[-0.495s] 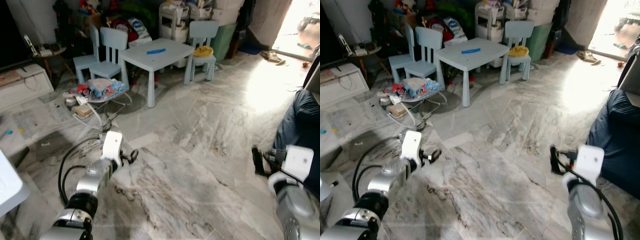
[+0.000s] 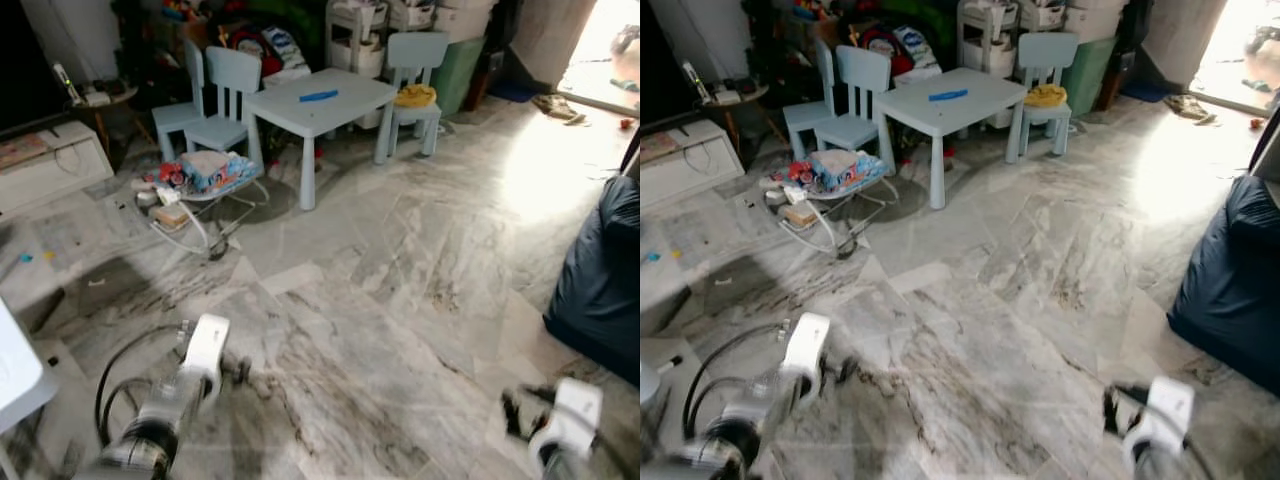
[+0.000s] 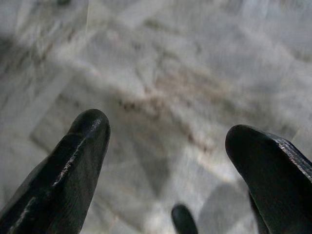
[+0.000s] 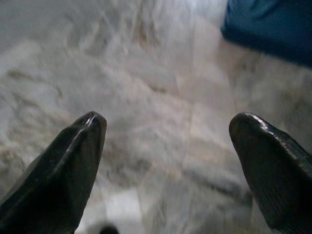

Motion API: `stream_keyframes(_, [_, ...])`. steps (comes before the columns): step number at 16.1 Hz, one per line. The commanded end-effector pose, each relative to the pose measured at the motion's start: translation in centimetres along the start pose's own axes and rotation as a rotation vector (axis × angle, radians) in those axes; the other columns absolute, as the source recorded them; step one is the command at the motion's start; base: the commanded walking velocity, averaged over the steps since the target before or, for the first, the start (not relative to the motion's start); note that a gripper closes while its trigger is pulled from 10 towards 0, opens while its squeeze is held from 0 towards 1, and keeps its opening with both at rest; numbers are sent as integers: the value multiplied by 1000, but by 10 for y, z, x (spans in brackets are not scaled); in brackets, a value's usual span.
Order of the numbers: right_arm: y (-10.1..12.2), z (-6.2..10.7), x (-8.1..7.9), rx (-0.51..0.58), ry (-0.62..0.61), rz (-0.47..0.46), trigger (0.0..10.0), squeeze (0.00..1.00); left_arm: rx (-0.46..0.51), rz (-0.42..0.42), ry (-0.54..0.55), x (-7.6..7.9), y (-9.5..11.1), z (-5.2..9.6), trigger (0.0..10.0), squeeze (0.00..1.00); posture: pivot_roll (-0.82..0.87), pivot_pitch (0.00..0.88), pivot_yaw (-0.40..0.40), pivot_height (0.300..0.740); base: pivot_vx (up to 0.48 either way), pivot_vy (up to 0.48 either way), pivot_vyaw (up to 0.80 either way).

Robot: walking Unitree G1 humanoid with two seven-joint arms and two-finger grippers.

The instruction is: Hang keys on a hook

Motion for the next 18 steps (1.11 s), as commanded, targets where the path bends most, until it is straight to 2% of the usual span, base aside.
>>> stream_keyframes(1, [-16,0,-1,-54,2,7,10000,0,-71,-47,10,-2,-21,2,10000,0,1,0,-25,740,0,0,0])
stream_keyframes(3, [-38,3,-4,-128,9,9,10000,0,-126,-35,21,-3,-41,6,10000,0,-15,0,-18,740,0,0,0])
stream_keyframes(4, [-54,6,-5,-193,0,34,10000,0,-177,-64,28,-3,-54,8,10000,0,-24,0,-15,740,0,0,0])
stream_keyframes(5, [-63,9,-4,-233,-9,39,10000,0,-201,-81,27,-2,-60,9,10000,0,-24,0,-14,740,0,0,0])
stream_keyframes(7, [-81,14,-2,-313,-35,104,10000,0,-198,-64,23,3,-61,8,10000,0,-18,0,-17,740,0,0,0])
stream_keyframes(9, [-85,16,-7,-328,10,146,10000,0,-199,-95,20,1,-61,9,10000,0,-10,0,-21,740,0,0,0])
stream_keyframes(10, [-87,16,-8,-336,25,166,10000,0,-217,-124,25,-5,-67,12,10000,0,-12,0,-21,740,0,0,0])
stream_keyframes(13, [-91,18,-7,-357,26,191,10000,0,-239,-134,36,-6,-76,15,10000,0,-15,0,-19,740,0,0,0])
stream_keyframes(15, [-96,21,-3,-379,30,222,10000,0,-253,-138,26,1,-86,16,10000,0,-15,0,-19,740,0,0,0])
stream_keyframes(18, [-95,20,-5,-378,40,241,10000,0,-262,-144,15,7,-91,17,10000,0,-16,0,-18,740,0,393,0])
Point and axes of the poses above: a point about 5 cm out from each wrist's last joint towards the gripper, its own z axis pointing back from the gripper into the wrist, its own y axis along the axis of the wrist's last joint, x = y × z, the point moved 2 cm from there along -z, pointing out of the wrist towards the gripper, and after that the axes turned 3 degrees about z, right-handed, at the moved point
